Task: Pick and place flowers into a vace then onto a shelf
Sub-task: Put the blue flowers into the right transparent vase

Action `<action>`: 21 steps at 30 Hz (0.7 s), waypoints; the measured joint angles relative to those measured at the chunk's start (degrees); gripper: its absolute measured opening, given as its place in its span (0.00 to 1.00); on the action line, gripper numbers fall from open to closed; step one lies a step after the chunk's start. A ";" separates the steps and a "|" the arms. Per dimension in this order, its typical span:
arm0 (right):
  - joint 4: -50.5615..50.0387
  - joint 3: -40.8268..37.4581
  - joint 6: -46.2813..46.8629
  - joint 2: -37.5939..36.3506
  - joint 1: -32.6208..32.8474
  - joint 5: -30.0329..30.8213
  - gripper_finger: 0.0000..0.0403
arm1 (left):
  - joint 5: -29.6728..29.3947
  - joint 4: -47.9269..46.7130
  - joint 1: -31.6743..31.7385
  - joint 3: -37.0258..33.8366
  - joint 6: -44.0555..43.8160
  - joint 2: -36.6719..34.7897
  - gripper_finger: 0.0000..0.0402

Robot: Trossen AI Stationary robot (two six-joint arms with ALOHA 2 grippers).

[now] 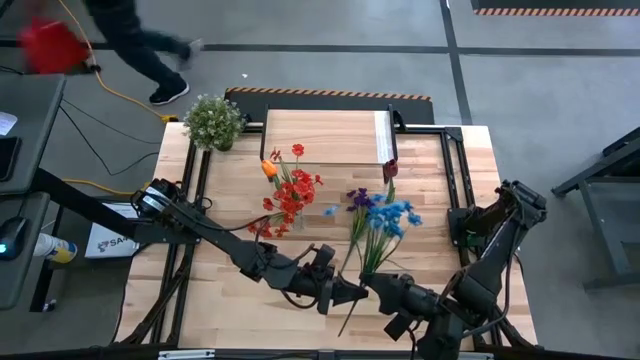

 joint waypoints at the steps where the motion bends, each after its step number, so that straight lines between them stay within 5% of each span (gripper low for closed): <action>1: 0.00 0.00 0.28 0.00 0.24 0.23 0.17 | 0.00 -0.13 -0.01 0.00 0.06 0.00 0.11; 21: 2.54 0.00 6.81 -0.04 5.86 10.32 0.23 | -1.53 -0.65 -0.04 -0.09 2.46 0.11 0.11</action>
